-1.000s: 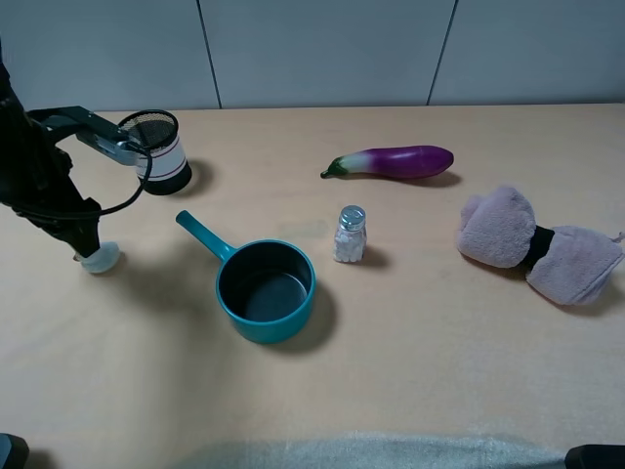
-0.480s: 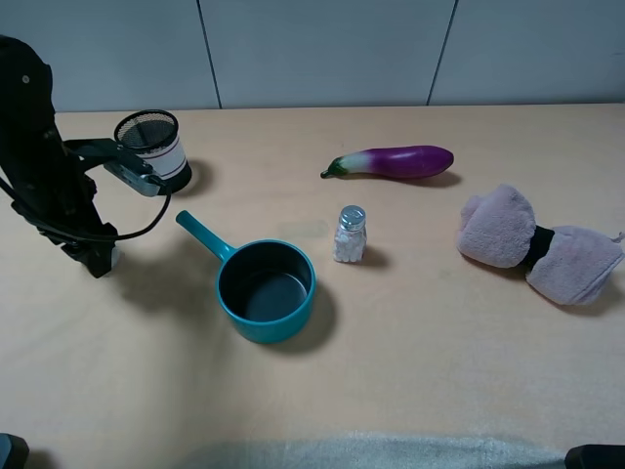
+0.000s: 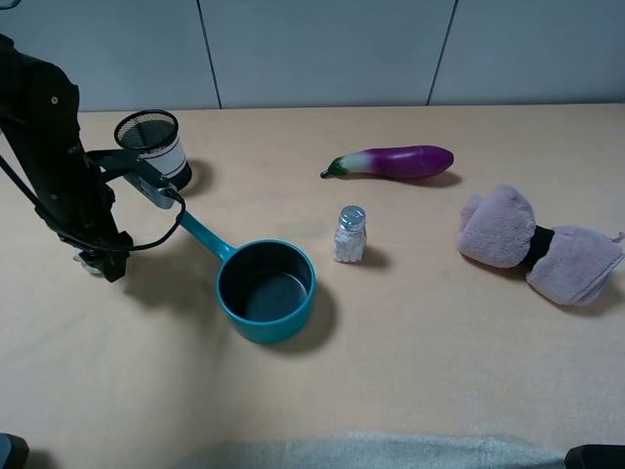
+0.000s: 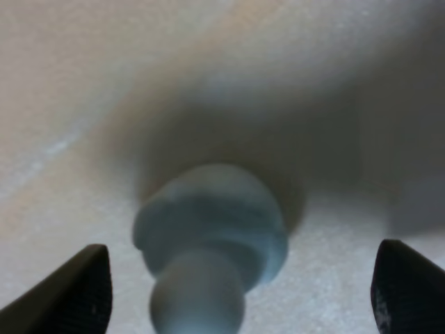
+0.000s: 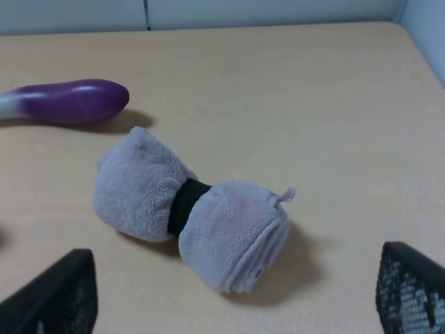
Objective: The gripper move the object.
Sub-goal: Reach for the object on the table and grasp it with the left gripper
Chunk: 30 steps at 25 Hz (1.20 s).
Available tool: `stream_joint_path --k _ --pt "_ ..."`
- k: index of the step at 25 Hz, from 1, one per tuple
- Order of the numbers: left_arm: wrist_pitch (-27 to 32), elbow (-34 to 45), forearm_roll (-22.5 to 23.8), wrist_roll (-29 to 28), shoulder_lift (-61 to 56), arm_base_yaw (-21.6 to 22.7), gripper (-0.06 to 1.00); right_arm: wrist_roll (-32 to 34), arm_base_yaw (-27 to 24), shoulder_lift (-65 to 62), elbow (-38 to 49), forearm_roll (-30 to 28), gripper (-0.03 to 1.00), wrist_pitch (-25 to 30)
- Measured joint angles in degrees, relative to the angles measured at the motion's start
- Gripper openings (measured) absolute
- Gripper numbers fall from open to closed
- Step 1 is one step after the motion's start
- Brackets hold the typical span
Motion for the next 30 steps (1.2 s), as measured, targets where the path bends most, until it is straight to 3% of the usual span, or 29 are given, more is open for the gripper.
stream_joint_path --k 30 --pt "-2.7 -0.6 1.1 0.1 4.8 0.0 0.73 0.0 0.0 0.0 0.0 0.0 0.61 0.0"
